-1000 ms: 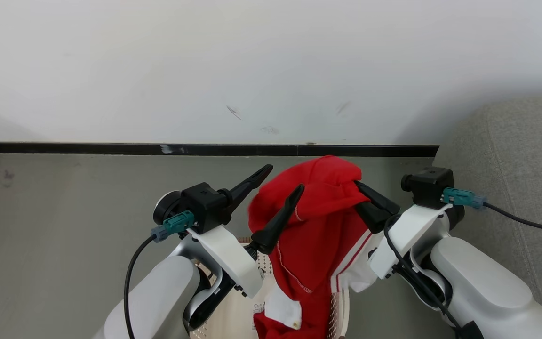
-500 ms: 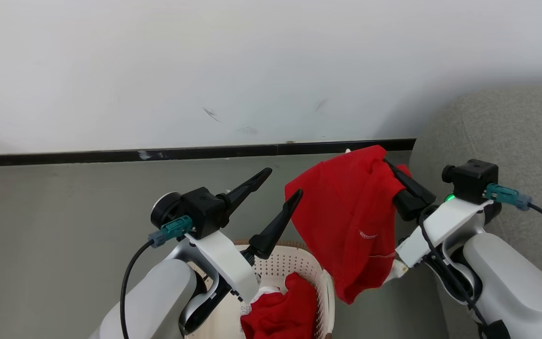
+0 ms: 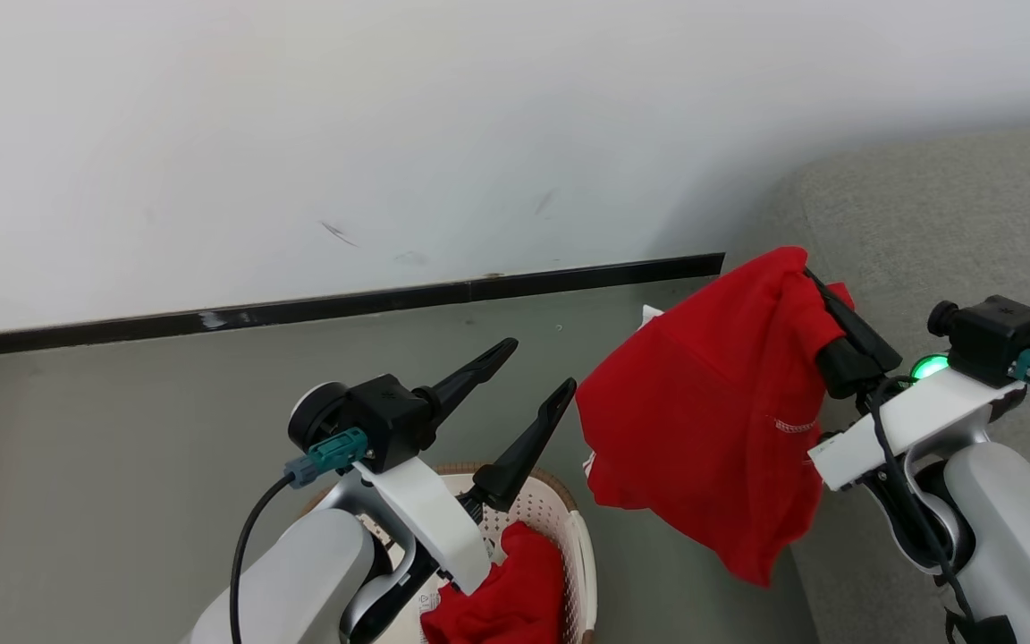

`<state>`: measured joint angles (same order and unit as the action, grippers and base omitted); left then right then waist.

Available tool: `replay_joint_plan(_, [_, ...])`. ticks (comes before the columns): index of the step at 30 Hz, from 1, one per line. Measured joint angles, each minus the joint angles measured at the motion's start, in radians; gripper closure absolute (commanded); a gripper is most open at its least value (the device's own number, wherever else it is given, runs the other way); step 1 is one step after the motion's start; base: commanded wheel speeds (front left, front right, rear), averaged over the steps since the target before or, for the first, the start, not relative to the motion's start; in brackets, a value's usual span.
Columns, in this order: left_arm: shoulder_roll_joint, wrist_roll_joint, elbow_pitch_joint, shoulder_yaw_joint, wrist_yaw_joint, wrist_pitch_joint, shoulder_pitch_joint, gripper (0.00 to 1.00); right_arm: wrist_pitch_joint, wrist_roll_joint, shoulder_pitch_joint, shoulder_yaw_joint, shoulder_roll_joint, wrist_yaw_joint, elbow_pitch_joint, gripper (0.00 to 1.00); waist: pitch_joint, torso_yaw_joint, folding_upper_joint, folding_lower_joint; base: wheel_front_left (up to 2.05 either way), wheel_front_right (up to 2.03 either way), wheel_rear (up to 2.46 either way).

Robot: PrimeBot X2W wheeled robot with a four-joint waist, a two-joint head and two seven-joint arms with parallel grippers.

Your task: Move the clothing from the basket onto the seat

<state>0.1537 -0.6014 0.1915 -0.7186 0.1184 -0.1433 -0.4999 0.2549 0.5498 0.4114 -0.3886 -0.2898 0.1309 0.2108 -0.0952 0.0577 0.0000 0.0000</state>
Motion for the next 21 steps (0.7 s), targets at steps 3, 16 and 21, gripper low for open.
replay_joint_plan(3, [0.001, 0.0, -0.001, -0.007, 0.0, -0.003, 0.0, 0.0, 0.0, -0.009, -0.022, 0.027, 0.0, 0.0, -0.019, 1.0, -0.001, 0.021, 0.0, 0.0, 0.0, 0.0, 0.0])
replay_joint_plan(16, [0.015, 0.0, -0.009, -0.027, 0.003, -0.007, 0.0, 0.0, 0.0, -0.059, -0.091, 0.146, 0.014, 0.0, -0.127, 1.0, -0.015, 0.112, 0.0, 0.0, 0.0, 0.0, 0.0])
replay_joint_plan(21, [0.018, 0.0, -0.012, -0.033, 0.004, -0.007, 0.0, 0.0, 0.0, -0.059, -0.121, 0.175, 0.036, 0.0, -0.167, 1.0, -0.022, 0.148, 0.0, 0.0, 0.0, 0.0, 0.0])
